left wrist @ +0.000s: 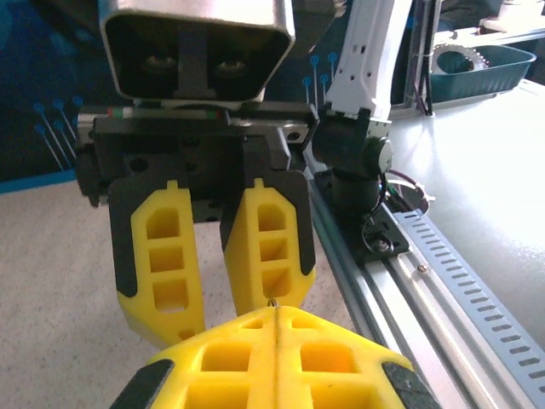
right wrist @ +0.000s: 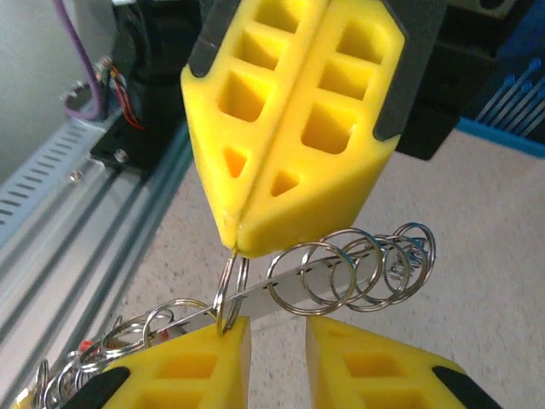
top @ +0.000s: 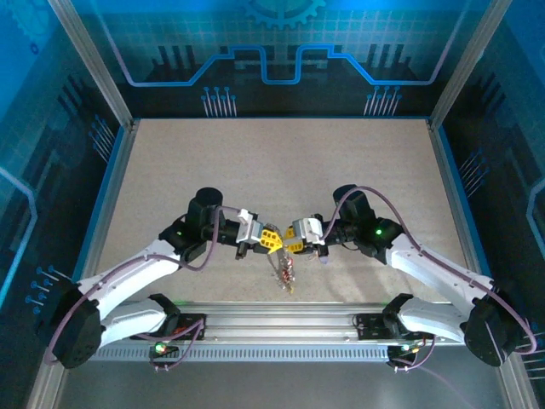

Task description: Put the keys on the keyring

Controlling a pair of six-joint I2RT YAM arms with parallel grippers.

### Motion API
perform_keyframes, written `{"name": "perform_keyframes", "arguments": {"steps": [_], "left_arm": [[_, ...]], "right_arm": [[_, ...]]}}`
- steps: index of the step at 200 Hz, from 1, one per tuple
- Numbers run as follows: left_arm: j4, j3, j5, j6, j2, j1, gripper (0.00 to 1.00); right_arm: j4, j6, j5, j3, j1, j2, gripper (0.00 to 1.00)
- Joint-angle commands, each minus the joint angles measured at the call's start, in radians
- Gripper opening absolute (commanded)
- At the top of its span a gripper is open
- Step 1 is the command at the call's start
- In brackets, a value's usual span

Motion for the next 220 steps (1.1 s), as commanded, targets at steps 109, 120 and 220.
{"name": "perform_keyframes", "arguments": {"steps": [109, 120, 220], "left_arm": [[0.059, -0.034, -0.01, 0.067, 0.219, 0.014, 0.0], [0.061, -0.038, -0.011, 0.067, 0.22, 0.015, 0.0], [0.03, -0.031, -0.048, 0.077, 0.254, 0.018, 0.0]], "right_arm": [[-0.159, 0.006, -0.015, 0.052, -0.021, 0.091, 0.29], [-0.159, 0.007, -0.011, 0.048, -0.019, 0.095, 0.3], [-0.082, 0.08, 0.149, 0.006, -0.037, 0.09, 0.29]]}}
